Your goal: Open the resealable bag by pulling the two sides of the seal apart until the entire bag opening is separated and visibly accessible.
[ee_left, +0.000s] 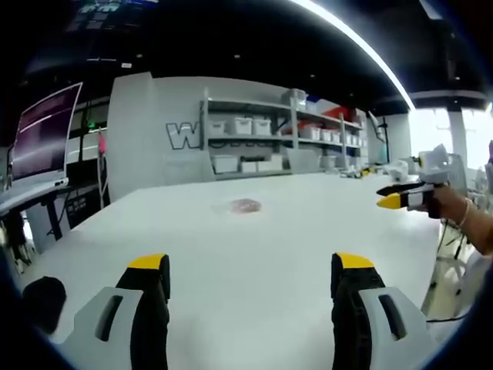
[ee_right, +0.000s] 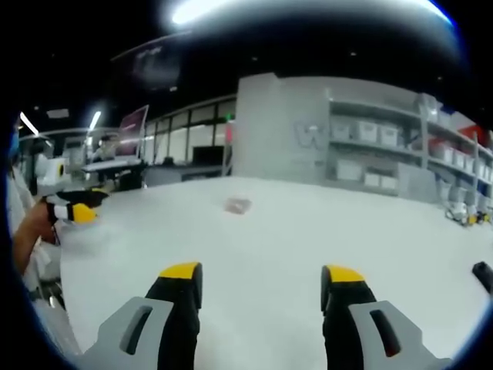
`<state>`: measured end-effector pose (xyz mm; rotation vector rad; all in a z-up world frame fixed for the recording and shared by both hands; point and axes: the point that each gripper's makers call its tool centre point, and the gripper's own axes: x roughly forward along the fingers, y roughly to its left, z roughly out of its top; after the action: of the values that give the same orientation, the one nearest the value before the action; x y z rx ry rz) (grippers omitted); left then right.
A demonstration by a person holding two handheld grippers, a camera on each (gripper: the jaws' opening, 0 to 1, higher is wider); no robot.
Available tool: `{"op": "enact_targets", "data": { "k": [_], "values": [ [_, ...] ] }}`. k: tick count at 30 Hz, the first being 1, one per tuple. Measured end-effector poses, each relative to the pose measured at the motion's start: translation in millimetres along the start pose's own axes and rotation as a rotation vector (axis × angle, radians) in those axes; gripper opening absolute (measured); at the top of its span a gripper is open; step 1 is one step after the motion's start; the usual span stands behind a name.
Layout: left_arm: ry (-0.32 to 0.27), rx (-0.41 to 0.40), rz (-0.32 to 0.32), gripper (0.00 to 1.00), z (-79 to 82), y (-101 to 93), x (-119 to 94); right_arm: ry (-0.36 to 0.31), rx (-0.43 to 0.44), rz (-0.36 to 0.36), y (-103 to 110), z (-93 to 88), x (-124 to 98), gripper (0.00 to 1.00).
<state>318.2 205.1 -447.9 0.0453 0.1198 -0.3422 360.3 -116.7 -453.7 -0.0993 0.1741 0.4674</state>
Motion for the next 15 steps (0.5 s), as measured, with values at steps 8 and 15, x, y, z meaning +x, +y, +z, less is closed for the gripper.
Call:
{"op": "enact_targets", "data": {
  "k": [8, 15],
  "values": [
    [0.003, 0.002, -0.003, 0.84, -0.1, -0.2, 0.3, 0.006, -0.004, 0.006, 1.4, 1.7, 5.9, 0.62],
    [-0.001, 0.002, -0.002, 0.84, 0.9, 1.4, -0.5, 0.008, -0.004, 0.011, 3.3, 3.0, 9.8, 0.62]
  ]
}}
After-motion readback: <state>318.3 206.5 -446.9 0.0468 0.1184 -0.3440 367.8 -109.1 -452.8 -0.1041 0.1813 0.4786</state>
